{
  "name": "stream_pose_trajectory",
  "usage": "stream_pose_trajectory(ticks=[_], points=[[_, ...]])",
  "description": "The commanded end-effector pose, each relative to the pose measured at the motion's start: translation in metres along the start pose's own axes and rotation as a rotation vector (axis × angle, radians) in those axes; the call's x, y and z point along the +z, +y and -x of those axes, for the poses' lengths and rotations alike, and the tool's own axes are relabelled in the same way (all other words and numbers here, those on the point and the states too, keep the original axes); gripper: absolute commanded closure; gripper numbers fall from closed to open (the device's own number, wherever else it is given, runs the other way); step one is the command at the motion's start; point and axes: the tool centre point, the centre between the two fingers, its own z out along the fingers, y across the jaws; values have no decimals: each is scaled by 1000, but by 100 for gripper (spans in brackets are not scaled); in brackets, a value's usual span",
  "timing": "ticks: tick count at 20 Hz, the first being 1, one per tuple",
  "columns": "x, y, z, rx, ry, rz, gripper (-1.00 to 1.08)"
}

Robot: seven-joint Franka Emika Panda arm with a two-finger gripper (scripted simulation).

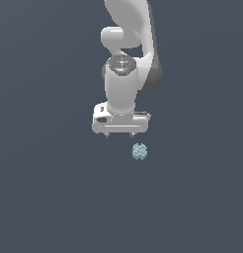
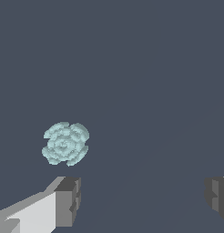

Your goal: Pick up the object and move it to a goal position.

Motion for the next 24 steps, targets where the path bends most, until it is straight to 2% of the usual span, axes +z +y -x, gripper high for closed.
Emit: stream_pose_trajectory(ticks=[1,10,17,24], points=[[0,0,0,0,0,0,-92],[10,-25,4,-28,-15,-36,-92],[14,-28,3,-20,-15,-34,-92],[39,-52,0,20,-16,-31,-92]])
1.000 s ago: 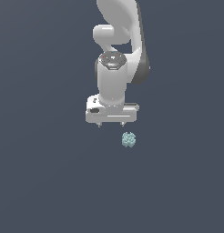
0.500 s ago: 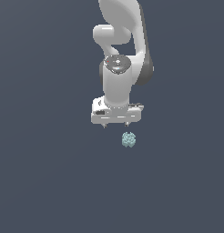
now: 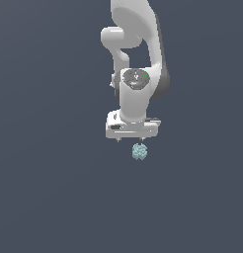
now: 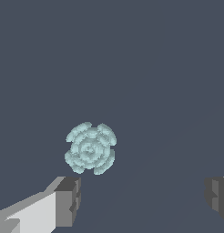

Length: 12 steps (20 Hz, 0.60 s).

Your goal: Pick up the object and move it to a goal position.

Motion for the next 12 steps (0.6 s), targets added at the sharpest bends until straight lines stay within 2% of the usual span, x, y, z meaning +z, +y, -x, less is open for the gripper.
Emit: stream_pose_trajectory(ticks=[1,7,12], points=[[12,-11,-1,18,-1,1,-92],[41,-37,-2,62,-1,4,-92],[53,-48,-1,80,-1,5,-92]])
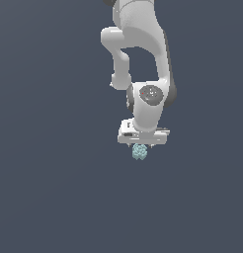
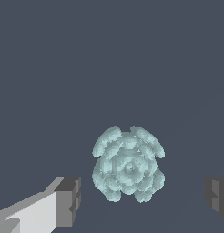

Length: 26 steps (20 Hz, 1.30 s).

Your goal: Pick up the object and move it to a goal position.

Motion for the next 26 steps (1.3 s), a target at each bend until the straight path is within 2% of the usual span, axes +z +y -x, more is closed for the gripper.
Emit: stream_pose_trajectory(ticks=[1,7,16,21,22,26], points=[[4,-3,0,8,1,0,-92],[8,-4,1,6,0,0,-92],[48,-4,2,9,1,1,-92],[55,-4,0,9,1,1,-92],[55,-4,0,9,1,1,108],[55,-4,0,9,1,1,108]])
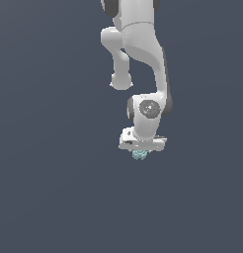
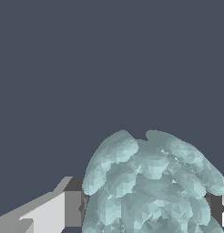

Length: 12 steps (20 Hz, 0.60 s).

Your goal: Pick up the object and move it to a goal position.

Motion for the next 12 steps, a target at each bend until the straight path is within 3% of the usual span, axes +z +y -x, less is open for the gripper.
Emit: stream_pose_trajectory(ticks=[1,12], points=[[1,0,0,0,-1,0,108],[-6,-3,-7,-23,16,-9,108]])
